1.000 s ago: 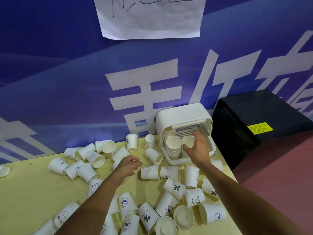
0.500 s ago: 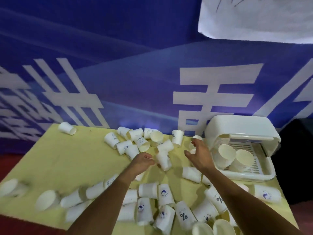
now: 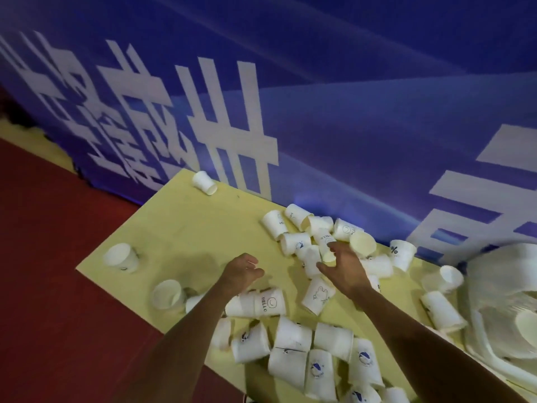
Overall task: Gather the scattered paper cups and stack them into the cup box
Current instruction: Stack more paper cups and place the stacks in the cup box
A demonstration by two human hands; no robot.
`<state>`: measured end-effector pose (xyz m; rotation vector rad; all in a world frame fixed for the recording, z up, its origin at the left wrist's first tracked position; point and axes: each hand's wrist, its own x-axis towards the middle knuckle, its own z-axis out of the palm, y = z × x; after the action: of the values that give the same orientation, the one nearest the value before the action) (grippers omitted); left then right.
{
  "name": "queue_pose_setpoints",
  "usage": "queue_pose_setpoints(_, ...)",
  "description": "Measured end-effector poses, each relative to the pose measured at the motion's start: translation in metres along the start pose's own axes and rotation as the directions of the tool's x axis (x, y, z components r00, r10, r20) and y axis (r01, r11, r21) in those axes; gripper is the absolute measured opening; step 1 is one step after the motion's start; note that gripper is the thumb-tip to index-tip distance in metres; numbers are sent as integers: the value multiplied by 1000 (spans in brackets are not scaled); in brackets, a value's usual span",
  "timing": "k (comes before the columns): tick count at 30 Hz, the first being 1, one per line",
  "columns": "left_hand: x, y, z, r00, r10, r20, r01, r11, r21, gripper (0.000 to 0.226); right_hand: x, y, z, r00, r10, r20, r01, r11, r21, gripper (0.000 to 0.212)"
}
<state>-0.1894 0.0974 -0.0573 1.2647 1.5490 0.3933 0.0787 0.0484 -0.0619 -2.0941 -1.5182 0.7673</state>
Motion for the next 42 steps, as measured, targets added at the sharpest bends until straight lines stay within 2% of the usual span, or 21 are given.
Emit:
queue_pose_setpoints(3, 12, -12, -23, 1000, -19, -22, 20, 999, 41, 43, 20, -25, 20, 999, -15, 40, 16, 999, -30, 66)
queue_pose_setpoints(6, 29, -24, -40, 999, -29, -37, 30, 999, 30, 51, 38, -46, 38, 997, -18, 76, 22, 998, -53, 65)
queue_pose_setpoints(11, 58, -44, -62, 1000, -4, -26, 6, 996, 90, 28, 75, -76, 68, 997, -13, 80, 21, 994, -105, 62)
queue_pose_setpoints(18, 103, -62, -79, 1000, -29, -5, 29, 997, 76, 22, 129, -97, 109, 994, 25, 106, 4, 964, -264, 64)
queue_pose_setpoints(22, 123, -68, -85, 1000, -19, -9, 20, 994, 105, 23, 151, -98, 129, 997, 24, 80, 5, 936, -352, 65)
queue_pose_setpoints(29, 139, -75, -116, 999, 25, -28, -18, 971, 237, 33, 166, -94, 153, 997, 71, 26, -55, 914, -401, 62)
queue_pose_setpoints(36, 130, -87, -134, 997, 15, -80, 6, 968, 252, 34, 162, -103, 164, 996, 58, 68, -30, 933, -359, 65)
queue_pose_setpoints(42, 113, -92, -148, 990, -7, -140, 34, 982, 187, 33, 146, -131, 177, 989, 7, 149, 13, 991, -133, 70)
